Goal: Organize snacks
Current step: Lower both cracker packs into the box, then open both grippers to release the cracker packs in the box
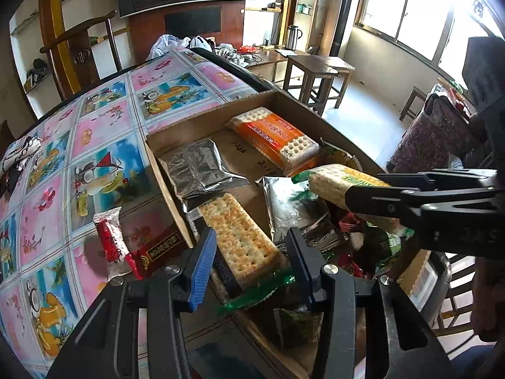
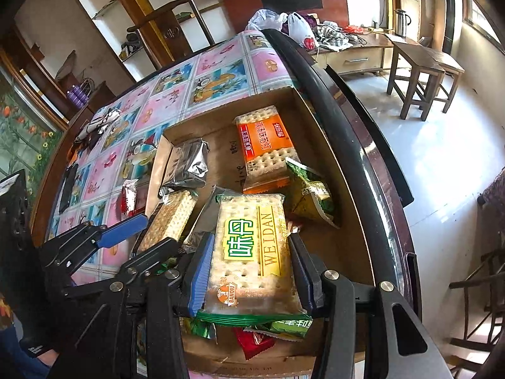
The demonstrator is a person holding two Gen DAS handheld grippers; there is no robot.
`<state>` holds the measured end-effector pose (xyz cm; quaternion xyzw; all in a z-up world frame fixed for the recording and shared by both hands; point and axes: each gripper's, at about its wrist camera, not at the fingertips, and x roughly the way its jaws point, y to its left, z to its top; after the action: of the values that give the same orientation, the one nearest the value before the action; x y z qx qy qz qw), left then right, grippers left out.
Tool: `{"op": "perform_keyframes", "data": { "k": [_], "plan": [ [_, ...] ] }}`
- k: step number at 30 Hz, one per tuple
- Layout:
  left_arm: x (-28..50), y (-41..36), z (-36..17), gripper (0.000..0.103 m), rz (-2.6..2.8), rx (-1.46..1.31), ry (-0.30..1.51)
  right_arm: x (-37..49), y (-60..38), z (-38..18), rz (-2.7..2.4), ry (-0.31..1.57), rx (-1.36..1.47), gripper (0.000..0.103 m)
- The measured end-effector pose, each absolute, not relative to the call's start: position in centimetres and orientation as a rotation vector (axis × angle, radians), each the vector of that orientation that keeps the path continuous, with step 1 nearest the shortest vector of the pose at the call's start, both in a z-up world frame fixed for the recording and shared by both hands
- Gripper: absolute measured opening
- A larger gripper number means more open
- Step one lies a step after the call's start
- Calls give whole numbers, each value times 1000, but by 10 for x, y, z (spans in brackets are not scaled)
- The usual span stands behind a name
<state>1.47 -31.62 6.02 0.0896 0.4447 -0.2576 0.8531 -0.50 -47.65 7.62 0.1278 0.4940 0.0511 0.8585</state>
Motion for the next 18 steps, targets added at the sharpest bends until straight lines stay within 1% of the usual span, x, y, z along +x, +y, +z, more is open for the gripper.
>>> {"op": "perform_keyframes", "data": {
  "k": [5, 9, 13, 16, 18],
  "plan": [
    [26, -265, 72, 45, -524, 49, 954, -2, -474, 76, 96, 1035, 250, 50],
    [35, -224, 61, 45, -492, 0, 1007, 2, -473, 74, 85, 1038, 244, 50],
    [30, -212, 45, 46, -545, -5, 1074, 4, -471, 74, 85, 1036, 249, 50],
    [22, -218, 40, 53, -592, 20, 1073, 4, -468, 74, 87, 1036, 245, 50],
    [24, -222, 38, 53, -602, 0, 1084, 4, -468, 74, 86, 1036, 244, 50]
  ]
}}
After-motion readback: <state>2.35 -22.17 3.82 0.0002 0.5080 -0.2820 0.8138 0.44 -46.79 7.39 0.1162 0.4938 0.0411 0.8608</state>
